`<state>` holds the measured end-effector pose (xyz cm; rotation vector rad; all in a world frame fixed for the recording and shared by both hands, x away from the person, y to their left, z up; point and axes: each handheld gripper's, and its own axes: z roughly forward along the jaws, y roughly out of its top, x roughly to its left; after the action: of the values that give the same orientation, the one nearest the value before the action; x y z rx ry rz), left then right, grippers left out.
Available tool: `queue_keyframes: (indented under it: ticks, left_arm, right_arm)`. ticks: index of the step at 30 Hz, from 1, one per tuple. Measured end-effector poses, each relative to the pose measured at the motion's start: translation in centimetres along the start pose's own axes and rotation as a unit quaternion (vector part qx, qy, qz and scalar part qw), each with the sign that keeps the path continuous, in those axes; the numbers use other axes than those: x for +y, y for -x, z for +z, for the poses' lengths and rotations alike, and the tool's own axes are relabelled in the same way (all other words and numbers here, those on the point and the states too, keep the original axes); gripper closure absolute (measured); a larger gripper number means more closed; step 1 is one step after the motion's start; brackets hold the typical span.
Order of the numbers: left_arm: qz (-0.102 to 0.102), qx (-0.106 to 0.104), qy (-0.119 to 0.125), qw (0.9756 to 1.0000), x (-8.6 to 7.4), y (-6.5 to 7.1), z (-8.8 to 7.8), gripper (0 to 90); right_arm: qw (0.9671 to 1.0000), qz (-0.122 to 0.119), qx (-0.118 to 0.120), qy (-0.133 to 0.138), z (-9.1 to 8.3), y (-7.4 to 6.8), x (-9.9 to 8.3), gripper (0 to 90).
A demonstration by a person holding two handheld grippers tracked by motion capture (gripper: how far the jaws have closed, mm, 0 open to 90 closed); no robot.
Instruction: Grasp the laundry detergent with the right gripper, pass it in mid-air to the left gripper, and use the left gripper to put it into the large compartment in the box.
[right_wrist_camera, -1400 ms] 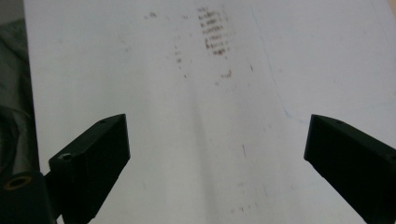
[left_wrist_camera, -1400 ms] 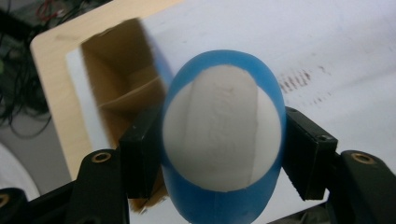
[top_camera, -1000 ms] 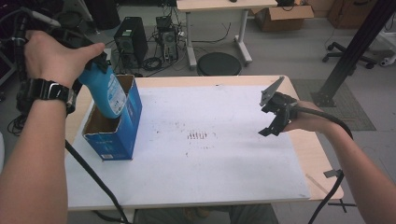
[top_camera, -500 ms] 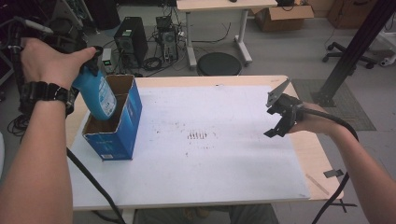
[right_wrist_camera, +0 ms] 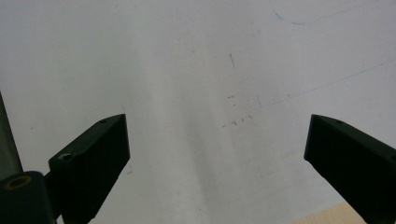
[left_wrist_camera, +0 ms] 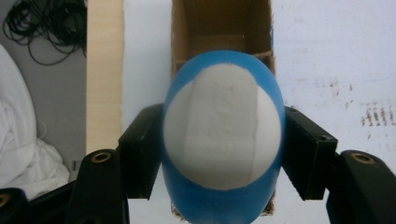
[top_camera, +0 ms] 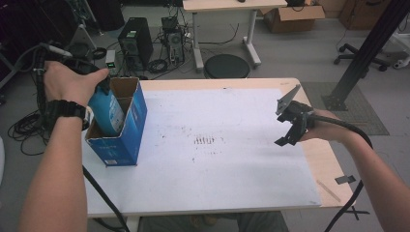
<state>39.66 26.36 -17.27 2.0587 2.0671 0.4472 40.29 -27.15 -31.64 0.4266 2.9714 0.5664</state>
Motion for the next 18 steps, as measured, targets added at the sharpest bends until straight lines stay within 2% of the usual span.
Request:
queue_keyframes:
  ticks: [2,6,18]
  left_arm:
    - [0.001,0.002,-0.003,1.0,-0.1,0.0,0.4,38.1]
    - [0.007,0.011,-0.016,0.9998,-0.4,0.2,2.4,38.1]
    - [0.016,0.005,-0.037,0.9992,-1.1,0.6,6.0,38.1]
  right_arm:
    - [1.0,-0.001,0.001,-0.001,0.0,0.0,0.0,6.6]
    - [1.0,0.0,0.002,-0.002,0.2,-0.1,0.0,6.7]
    - [1.0,0.003,0.005,-0.007,0.5,0.0,-0.2,6.7]
